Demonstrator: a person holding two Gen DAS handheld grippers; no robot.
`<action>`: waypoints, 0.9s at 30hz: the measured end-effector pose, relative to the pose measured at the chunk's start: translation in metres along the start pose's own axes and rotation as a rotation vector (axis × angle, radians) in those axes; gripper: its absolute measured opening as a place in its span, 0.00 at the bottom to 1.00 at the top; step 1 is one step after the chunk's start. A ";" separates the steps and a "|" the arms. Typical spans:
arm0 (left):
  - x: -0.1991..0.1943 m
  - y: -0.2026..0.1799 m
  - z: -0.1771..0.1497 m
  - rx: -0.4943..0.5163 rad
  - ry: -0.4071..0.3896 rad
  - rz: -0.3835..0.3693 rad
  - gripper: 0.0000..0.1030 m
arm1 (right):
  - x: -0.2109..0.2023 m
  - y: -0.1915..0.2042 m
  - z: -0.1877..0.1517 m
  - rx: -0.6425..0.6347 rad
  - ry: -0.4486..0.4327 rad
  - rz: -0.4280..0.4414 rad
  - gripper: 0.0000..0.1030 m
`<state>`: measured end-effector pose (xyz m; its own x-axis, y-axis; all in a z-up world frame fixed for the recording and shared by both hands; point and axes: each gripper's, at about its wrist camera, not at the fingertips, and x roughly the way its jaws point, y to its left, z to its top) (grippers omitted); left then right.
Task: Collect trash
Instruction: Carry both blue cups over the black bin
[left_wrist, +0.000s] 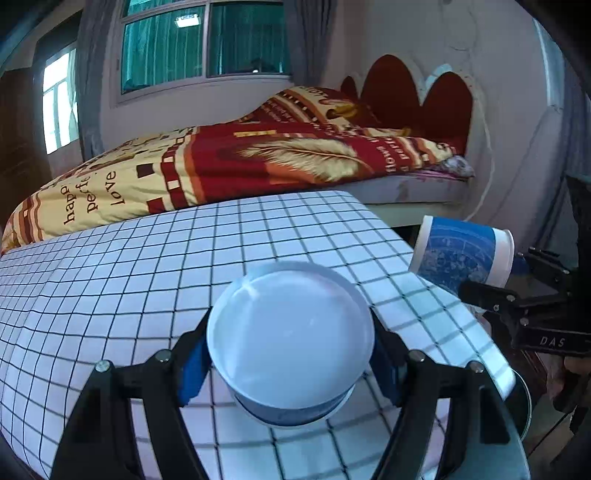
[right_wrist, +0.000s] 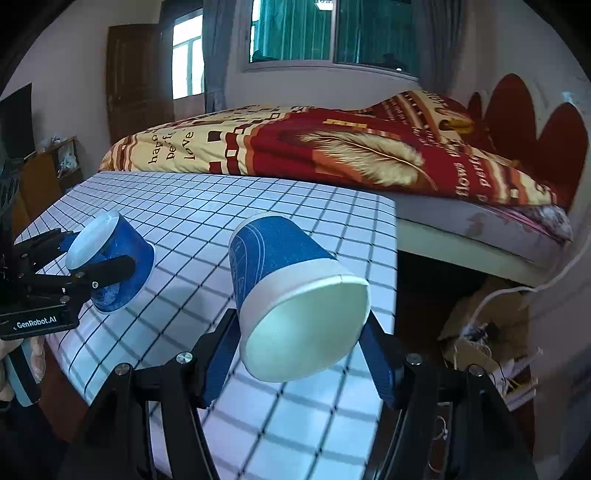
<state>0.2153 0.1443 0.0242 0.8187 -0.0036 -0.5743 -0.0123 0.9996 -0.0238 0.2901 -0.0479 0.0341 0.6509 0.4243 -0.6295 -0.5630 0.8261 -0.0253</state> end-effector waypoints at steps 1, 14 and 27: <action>-0.005 -0.004 -0.002 0.008 -0.004 0.000 0.73 | -0.007 -0.001 -0.004 0.005 -0.002 -0.006 0.64; -0.051 -0.058 -0.017 0.050 -0.038 -0.082 0.73 | -0.116 -0.032 -0.071 0.118 -0.052 -0.100 0.64; -0.072 -0.128 -0.041 0.126 -0.021 -0.181 0.73 | -0.171 -0.079 -0.142 0.257 -0.032 -0.203 0.64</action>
<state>0.1345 0.0155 0.0348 0.8127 -0.1839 -0.5529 0.2064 0.9782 -0.0220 0.1514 -0.2380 0.0335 0.7545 0.2492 -0.6071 -0.2754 0.9599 0.0518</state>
